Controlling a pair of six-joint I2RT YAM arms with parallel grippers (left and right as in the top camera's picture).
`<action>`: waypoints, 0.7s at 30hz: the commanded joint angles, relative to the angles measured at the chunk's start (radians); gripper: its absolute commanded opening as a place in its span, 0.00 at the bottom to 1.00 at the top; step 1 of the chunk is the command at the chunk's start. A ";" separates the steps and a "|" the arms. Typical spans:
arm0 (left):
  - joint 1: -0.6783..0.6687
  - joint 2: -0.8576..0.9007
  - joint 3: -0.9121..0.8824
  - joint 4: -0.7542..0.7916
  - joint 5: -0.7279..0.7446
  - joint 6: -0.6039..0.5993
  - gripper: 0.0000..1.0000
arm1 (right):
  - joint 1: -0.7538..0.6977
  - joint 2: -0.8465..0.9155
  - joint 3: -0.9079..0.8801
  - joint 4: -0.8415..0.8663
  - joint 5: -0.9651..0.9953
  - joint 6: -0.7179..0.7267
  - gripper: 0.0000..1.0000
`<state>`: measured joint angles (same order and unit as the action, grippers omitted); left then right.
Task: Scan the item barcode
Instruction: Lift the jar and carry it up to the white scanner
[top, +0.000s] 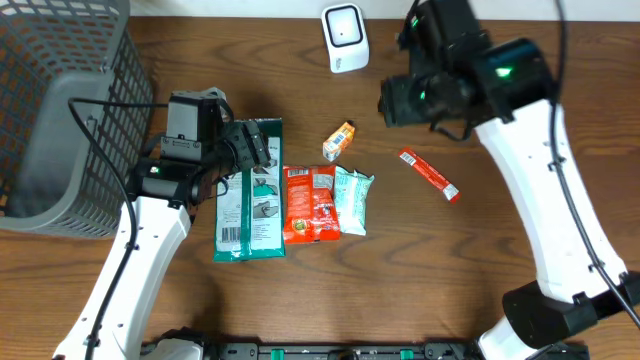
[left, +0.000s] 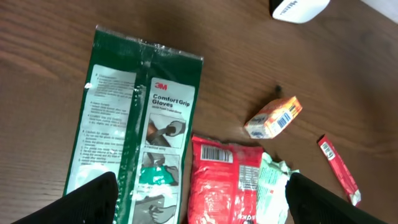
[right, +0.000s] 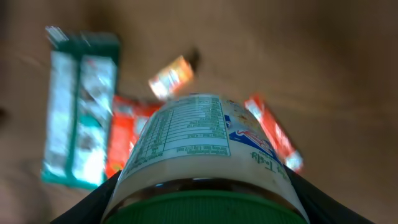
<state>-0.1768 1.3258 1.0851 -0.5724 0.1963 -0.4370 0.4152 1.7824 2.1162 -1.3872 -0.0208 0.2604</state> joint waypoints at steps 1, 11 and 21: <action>0.003 0.001 0.007 0.000 -0.003 0.017 0.86 | -0.011 -0.008 0.058 0.068 0.025 0.011 0.38; 0.003 0.001 0.007 0.000 -0.003 0.017 0.86 | -0.009 0.108 -0.012 0.403 0.039 0.012 0.37; 0.003 0.001 0.007 0.000 -0.003 0.017 0.87 | -0.009 0.335 -0.018 0.827 0.080 0.011 0.36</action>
<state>-0.1768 1.3258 1.0851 -0.5724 0.1963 -0.4370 0.4099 2.0811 2.0937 -0.6243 0.0212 0.2607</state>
